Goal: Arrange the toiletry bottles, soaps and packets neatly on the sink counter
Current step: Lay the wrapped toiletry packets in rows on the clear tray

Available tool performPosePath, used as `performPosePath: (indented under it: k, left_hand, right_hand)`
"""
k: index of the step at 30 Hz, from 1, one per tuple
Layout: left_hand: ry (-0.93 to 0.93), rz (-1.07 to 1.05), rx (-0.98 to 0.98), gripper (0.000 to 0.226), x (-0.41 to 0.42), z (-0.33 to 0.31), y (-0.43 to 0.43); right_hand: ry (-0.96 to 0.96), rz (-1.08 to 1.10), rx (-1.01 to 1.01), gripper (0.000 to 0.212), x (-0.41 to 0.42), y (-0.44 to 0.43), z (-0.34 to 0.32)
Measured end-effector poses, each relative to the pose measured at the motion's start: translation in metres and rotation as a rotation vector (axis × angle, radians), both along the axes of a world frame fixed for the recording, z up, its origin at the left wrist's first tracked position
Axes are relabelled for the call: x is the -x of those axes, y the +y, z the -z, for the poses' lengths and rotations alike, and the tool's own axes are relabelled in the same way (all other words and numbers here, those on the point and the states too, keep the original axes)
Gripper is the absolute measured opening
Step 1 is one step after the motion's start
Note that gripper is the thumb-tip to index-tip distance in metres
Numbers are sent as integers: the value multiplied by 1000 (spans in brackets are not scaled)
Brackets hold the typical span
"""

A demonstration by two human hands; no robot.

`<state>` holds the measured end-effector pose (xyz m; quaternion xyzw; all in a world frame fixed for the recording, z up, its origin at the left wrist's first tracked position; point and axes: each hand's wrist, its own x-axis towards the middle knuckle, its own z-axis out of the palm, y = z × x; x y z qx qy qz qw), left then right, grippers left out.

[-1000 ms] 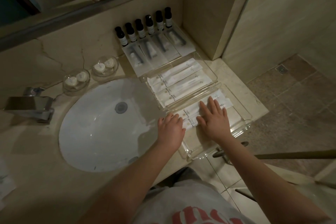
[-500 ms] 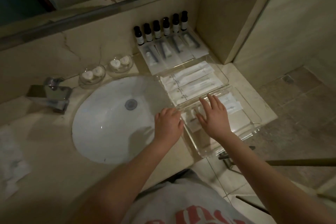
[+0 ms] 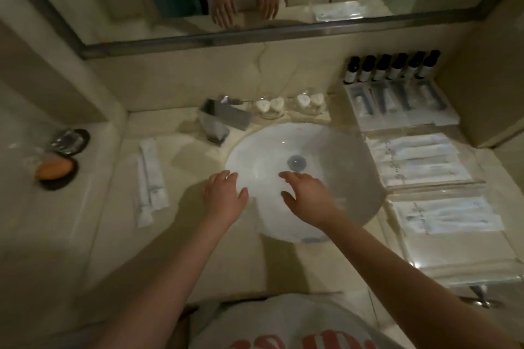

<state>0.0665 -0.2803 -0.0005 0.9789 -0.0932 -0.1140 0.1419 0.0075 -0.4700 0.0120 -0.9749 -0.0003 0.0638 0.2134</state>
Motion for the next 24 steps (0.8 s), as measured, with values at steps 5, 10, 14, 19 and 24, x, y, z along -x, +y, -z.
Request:
performPosePath:
  k: [5,10,14,19,24]
  left_hand:
    - [68,-276,9,50,-27,3,104]
    - [137,-540,35,48,-53,11,188]
    - [206,-601,90,43,-66,20,213]
    - [235,-580,124,37,-77,33,226]
    - [243,-650,202,34,-82,42,240]
  right_hand:
    - [104,-162,-58,41,-54,85,-3]
    - [195,-296,-30,41,-104,164,2]
    - [253,-291,-57,48,-134,217,13]
    - [287,-225,-36,53,-157,272,36]
    - [231,-96,32,59,-165,302,53]
